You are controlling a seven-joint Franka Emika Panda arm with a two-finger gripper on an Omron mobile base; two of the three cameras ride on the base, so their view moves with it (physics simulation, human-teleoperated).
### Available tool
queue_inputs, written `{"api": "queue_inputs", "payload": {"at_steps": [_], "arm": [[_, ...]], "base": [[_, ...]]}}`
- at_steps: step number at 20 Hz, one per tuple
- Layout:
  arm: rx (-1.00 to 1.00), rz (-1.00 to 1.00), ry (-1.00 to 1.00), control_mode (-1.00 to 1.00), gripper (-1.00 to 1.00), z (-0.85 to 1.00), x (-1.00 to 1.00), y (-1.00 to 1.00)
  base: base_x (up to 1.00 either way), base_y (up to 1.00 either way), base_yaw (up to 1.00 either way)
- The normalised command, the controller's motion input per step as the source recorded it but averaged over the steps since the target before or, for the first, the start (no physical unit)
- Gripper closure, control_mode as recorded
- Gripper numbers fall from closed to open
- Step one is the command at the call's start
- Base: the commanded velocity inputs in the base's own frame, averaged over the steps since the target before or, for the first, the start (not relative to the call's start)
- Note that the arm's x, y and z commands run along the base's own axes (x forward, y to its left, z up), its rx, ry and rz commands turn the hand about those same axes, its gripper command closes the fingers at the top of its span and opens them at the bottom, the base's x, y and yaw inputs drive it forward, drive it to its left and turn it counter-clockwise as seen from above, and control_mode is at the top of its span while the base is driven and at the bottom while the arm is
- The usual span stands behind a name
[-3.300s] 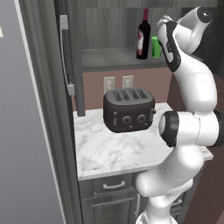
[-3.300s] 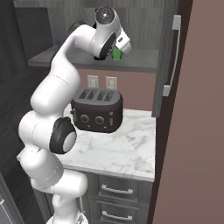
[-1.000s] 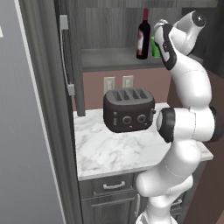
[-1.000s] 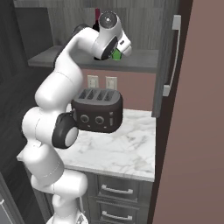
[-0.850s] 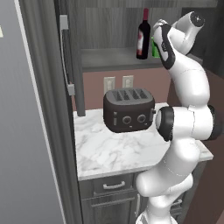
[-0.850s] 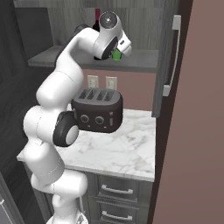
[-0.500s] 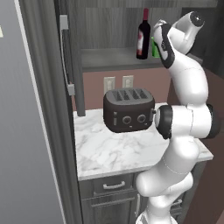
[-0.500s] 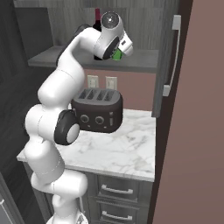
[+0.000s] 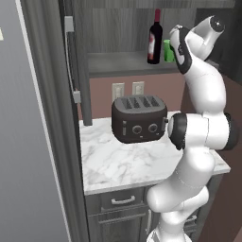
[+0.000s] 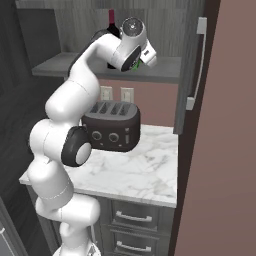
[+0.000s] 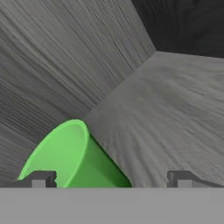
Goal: Open the cabinet directly in front. Then move the wine and the cup to the dining counter with the jar on it.
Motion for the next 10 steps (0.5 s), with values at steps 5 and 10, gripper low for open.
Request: {"api": "queue_inputs", "payload": {"at_steps": [5, 10], "arm": [[0.01, 0.0, 0.0, -1.0, -1.0, 0.01, 0.19, 0.0], [0.0, 0.0, 0.02, -1.0, -1.0, 0.0, 0.14, 0.0]], "base": [[0.0, 0.0, 0.0], [0.0, 0.0, 0.0]]}}
